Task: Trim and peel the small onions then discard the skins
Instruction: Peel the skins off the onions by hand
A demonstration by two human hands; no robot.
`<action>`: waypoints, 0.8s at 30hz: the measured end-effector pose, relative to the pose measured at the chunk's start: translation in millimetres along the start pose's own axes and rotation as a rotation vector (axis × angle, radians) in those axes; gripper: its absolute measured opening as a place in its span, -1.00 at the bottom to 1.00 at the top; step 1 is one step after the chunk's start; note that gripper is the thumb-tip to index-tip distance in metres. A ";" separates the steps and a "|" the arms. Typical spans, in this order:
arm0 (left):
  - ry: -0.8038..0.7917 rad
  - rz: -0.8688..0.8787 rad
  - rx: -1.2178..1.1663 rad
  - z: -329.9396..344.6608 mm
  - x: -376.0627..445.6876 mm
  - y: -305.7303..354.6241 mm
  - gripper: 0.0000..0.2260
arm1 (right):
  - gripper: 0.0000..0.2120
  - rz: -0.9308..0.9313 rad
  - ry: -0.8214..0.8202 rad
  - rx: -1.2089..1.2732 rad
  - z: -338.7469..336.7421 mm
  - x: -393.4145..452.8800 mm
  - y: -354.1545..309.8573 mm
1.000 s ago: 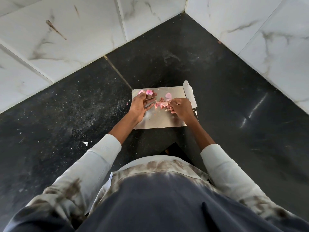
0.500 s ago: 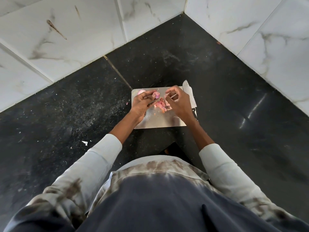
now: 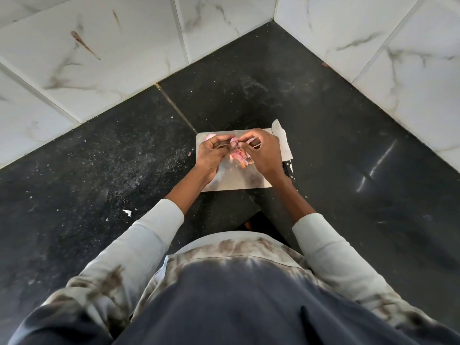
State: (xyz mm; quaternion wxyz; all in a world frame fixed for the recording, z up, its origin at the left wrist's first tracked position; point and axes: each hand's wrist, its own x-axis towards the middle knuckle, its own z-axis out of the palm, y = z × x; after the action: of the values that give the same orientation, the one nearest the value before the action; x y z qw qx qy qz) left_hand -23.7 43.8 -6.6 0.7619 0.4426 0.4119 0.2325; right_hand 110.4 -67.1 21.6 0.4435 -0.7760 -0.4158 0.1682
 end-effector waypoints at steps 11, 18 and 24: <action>0.023 0.035 0.056 1.8 2.2 3.1 -0.71 | -0.82 -0.033 -0.013 0.010 -5.0 1.9 -4.9; -0.010 0.029 0.069 -1.4 5.4 2.3 -0.72 | -0.83 -0.097 -0.101 0.023 -3.1 5.2 -3.7; -0.018 -0.075 -0.147 3.1 2.8 -0.9 -0.75 | -0.92 -0.176 -0.110 0.019 2.5 3.5 -1.9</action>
State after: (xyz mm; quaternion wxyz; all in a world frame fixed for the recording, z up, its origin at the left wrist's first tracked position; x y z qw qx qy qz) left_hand -19.6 43.8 -7.7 0.8040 0.3717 0.4034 0.2294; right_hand 110.0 -62.4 22.2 0.4402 -0.7218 -0.5047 0.1747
